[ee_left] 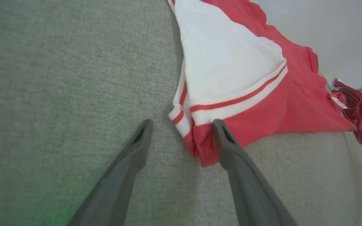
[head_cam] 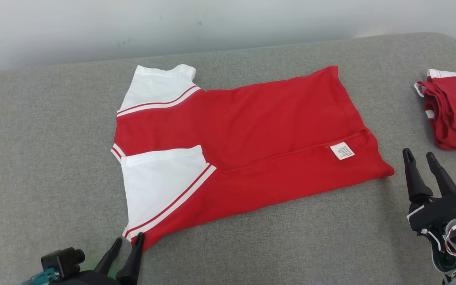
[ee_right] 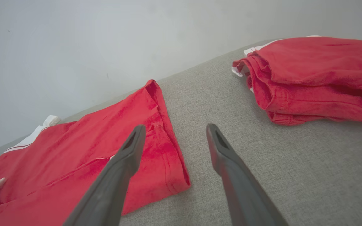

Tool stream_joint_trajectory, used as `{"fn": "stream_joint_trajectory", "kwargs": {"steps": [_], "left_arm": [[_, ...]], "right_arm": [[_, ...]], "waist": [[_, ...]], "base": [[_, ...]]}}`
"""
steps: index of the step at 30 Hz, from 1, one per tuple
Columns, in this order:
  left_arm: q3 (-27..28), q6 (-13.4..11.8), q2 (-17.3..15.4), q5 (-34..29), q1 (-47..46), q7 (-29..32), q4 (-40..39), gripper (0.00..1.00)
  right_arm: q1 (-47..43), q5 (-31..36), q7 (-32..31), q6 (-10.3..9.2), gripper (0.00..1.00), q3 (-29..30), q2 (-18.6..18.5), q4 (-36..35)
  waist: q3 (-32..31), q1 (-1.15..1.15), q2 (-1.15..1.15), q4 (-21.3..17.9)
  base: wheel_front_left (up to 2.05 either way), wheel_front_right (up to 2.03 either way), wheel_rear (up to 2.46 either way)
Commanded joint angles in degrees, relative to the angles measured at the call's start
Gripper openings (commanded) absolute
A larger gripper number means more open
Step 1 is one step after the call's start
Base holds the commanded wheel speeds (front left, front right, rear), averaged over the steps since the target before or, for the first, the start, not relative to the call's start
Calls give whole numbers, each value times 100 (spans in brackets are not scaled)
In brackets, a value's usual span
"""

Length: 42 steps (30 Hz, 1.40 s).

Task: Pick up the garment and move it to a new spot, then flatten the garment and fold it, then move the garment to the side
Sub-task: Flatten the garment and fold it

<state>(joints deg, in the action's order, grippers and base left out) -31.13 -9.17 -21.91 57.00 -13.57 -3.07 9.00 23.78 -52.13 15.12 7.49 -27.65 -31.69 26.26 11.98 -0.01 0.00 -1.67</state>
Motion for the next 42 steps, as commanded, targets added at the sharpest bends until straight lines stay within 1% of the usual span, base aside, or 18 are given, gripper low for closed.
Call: {"fn": "stream_joint_trajectory", "kwargs": {"steps": [1,2,3,4,5,7,12,18,21,26,27,28,30,31,32,33,36,42], "left_arm": [[-48,-6,27,-12,-9,69,102,100],[-91,46,34,-22,-30,92,113,90],[-120,81,46,-41,-26,89,117,48],[-150,113,56,-65,-29,64,113,14],[-181,154,44,-102,-37,50,108,0],[-186,173,3,-149,-19,-43,59,0],[-132,109,-121,-183,128,-147,-193,0],[-24,56,-321,-195,167,-122,-479,0],[13,54,-408,-222,75,-99,-523,0],[-3,39,-442,-266,-58,-60,-595,0],[-3,47,-439,-275,-63,-60,-614,0],[-7,43,-441,-283,-63,-67,-635,0],[-20,34,-441,-293,-78,-72,-672,0],[-28,43,-440,-305,-83,-84,-689,0],[-39,54,-446,-323,-86,-93,-702,0],[-51,72,-452,-339,-87,-113,-719,0],[-40,84,-459,-373,-56,-196,-774,0],[-16,53,-513,-343,121,-235,-934,0]], "right_arm": [[-54,35,3,-1,100,-21,0,-6],[-52,27,3,-1,100,-41,-6,10],[-49,26,4,-1,100,-63,-12,32],[-42,23,3,-1,100,-82,-12,56],[-28,11,4,-1,100,-109,-1,99],[5,-77,4,-1,100,-194,53,219],[235,-455,-27,-1,100,-556,148,581],[636,-1027,-42,-1,100,-837,221,972],[844,-1285,-141,-1,100,-953,260,1210],[1043,-1554,-477,-1,100,-1311,291,1557],[1040,-1605,-535,-1,95,-1394,304,1592],[1028,-1635,-549,-1,94,-1469,306,1613],[1017,-1708,-542,-1,67,-1611,301,1617],[1012,-1729,-517,-1,38,-1672,286,1607],[997,-1749,-471,-1,26,-1724,272,1591],[981,-1743,-418,-1,1,-1780,248,1551],[895,-1794,-210,-1,0,-1844,92,1426],[615,-1935,-39,-1,0,-1889,-81,1087]], "waist": [[4,1,0,-6],[1,1,0,-12],[-3,1,0,-15],[-9,1,0,-18],[-15,1,0,-20],[-30,1,0,-17],[-8,1,0,19],[138,1,0,70],[212,1,0,98],[291,1,0,177],[299,1,0,187],[309,1,0,195],[329,1,0,203],[331,1,0,208],[328,1,0,211],[319,1,0,211],[266,1,0,200],[137,1,0,139]], "base": [[0,0,0],[0,0,0],[0,0,0],[0,0,0],[0,0,0],[0,0,0],[0,0,0],[0,0,0],[0,0,0],[0,0,0],[0,0,0],[0,0,0],[0,0,0],[0,0,0],[0,0,0],[0,0,0],[0,0,0],[0,0,0]]}}
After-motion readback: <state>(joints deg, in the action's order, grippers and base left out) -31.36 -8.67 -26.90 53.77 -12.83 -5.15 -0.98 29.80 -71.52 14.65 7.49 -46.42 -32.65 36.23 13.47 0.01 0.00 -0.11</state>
